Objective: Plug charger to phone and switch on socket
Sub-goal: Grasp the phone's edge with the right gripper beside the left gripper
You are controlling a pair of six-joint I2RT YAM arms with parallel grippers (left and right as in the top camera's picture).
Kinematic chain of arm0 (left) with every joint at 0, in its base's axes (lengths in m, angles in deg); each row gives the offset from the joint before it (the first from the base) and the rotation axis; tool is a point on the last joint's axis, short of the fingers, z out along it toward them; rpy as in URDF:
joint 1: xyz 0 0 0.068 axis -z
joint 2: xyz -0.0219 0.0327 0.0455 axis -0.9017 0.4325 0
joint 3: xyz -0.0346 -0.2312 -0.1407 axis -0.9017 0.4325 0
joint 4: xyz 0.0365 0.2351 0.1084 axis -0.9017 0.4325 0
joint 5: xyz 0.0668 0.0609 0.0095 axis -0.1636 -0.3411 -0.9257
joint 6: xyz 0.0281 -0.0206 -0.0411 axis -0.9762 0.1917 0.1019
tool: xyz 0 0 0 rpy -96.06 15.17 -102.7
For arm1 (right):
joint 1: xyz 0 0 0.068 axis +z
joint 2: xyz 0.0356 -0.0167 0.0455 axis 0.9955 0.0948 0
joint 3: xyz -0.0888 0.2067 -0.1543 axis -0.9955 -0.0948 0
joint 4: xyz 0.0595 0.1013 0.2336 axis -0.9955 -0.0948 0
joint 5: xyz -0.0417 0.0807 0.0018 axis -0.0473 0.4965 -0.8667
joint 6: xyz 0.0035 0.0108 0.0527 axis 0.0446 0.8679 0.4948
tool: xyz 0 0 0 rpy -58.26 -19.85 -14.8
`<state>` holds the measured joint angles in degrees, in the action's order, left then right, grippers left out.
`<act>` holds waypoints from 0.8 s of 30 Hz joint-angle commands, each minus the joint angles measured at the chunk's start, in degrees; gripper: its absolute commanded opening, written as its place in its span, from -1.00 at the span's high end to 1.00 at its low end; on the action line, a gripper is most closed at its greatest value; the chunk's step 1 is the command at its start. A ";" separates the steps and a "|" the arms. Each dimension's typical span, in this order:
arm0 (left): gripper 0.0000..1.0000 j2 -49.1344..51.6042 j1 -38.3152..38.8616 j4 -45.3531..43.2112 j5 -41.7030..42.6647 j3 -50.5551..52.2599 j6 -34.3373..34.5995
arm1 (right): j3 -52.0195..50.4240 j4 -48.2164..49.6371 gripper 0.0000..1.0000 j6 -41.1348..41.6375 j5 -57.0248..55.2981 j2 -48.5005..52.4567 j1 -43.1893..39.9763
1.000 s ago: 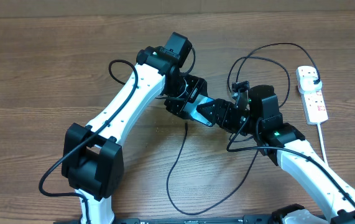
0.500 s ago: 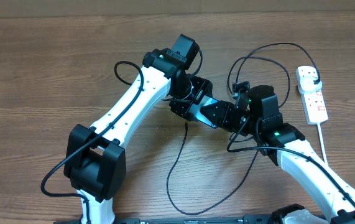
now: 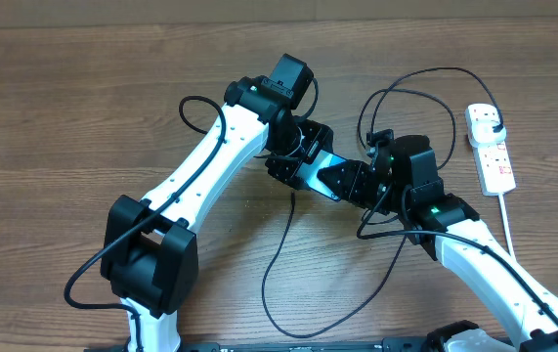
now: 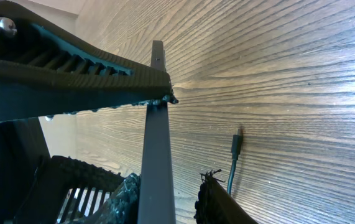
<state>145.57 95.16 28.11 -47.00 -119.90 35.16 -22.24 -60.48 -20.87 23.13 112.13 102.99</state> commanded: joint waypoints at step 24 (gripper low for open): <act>0.91 -2.12 1.92 -1.70 -2.34 -0.13 1.64 | 1.57 0.09 0.74 -0.39 -1.20 0.17 0.26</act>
<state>145.57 96.65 26.88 -49.69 -119.90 35.38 -22.24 -60.31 -20.89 22.76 112.13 103.06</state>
